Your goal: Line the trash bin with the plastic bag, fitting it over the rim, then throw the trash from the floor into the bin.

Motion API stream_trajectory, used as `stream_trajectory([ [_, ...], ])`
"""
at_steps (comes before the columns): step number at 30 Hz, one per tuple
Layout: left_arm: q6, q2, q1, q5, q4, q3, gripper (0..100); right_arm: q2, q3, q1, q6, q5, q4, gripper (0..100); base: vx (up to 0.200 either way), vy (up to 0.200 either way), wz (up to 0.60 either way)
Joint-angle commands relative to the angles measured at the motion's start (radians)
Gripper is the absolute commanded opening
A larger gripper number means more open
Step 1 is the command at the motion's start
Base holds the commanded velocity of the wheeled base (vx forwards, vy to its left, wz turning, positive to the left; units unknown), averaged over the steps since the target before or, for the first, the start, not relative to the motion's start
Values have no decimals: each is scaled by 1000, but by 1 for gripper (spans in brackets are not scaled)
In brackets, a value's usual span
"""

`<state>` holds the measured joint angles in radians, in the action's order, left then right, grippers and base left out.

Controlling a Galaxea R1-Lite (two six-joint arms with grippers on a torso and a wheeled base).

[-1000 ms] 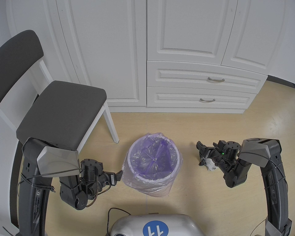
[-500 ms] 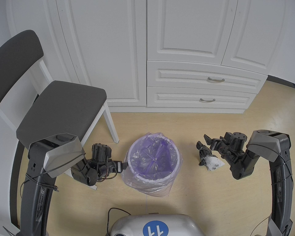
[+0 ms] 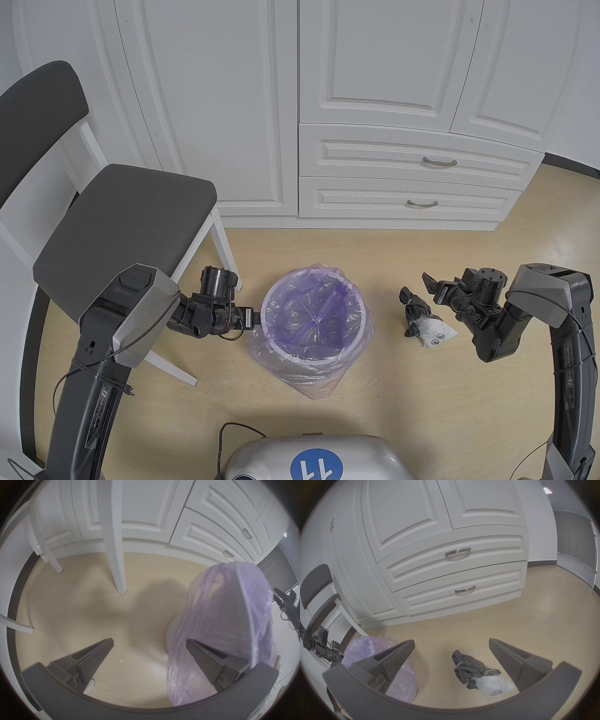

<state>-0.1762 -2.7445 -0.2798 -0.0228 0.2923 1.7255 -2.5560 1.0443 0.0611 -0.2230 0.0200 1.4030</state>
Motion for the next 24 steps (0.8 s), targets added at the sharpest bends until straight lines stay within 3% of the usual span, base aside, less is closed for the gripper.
stream_trajectory([
  [1, 1, -77, 30, 3, -75, 118, 100, -32, 0, -4, 4, 3, -1, 100, 0, 0, 0],
  [6, 1, -47, 42, 0, -64, 95, 100, -36, -3, -4, 4, 3, -1, 100, 0, 0, 0],
  [12, 3, 118, 53, -23, 60, -153, 100, -23, -29, -4, 11, 5, -2, 100, 0, 0, 0],
  [13, 3, 167, 51, -45, 143, -259, 100, -9, -41, -4, 27, 5, -4, 100, 0, 0, 0],
  [17, 6, 261, 39, -63, 337, -472, 100, 22, -76, 2, 40, 5, -4, 100, 0, 0, 0],
  [20, 6, 295, 21, -63, 441, -564, 100, 37, -89, 6, 42, 5, -4, 100, 0, 0, 0],
  [24, 6, 370, -2, -62, 484, -662, 100, 76, -127, 9, 53, 1, -2, 100, 0, 0, 0],
])
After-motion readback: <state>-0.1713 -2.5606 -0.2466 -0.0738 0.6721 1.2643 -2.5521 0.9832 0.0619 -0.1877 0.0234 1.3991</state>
